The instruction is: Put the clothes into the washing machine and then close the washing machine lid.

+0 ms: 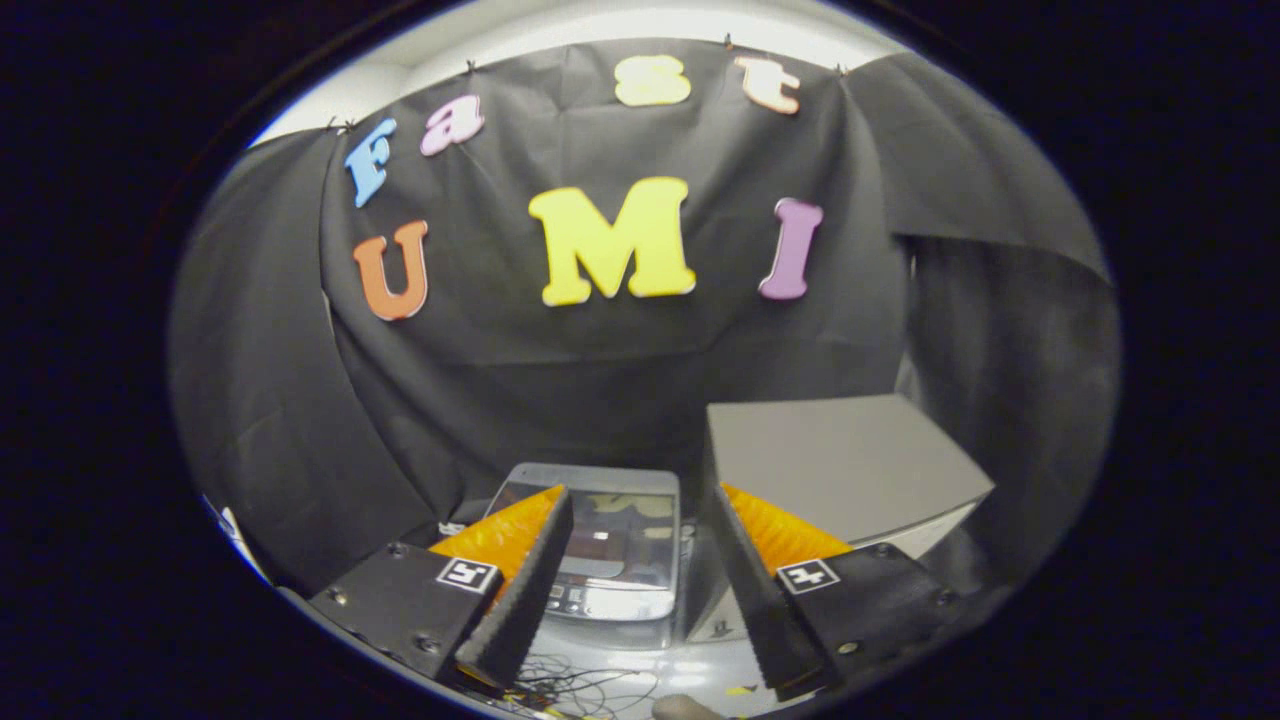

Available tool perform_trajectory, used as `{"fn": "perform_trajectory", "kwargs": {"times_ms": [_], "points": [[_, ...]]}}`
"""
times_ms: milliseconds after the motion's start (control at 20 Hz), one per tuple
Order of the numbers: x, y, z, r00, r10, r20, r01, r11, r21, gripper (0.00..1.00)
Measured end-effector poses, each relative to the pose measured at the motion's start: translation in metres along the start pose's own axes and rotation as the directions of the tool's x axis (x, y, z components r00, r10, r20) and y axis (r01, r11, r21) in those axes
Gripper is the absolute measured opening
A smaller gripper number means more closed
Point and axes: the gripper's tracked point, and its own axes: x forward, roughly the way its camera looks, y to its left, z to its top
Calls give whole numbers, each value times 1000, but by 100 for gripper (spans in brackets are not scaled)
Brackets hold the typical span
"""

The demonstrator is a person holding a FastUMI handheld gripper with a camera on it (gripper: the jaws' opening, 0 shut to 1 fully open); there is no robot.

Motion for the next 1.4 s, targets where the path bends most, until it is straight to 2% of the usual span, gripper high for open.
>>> {"fn": "perform_trajectory", "kwargs": {"times_ms": [100, 350, 600, 800, 1000, 1400], "points": [[-40, -14, 18, 998, -16, 68, 16, 1000, -3, 100], [-129, -60, 53, 975, -48, 216, 43, 999, 27, 100], [-198, -118, 54, 946, -115, 304, 107, 993, 42, 100], [-240, -163, 41, 932, -157, 326, 147, 988, 55, 100], [-268, -183, 22, 923, -161, 349, 145, 987, 70, 100], [-277, -187, 2, 926, -142, 349, 127, 990, 66, 100]]}}
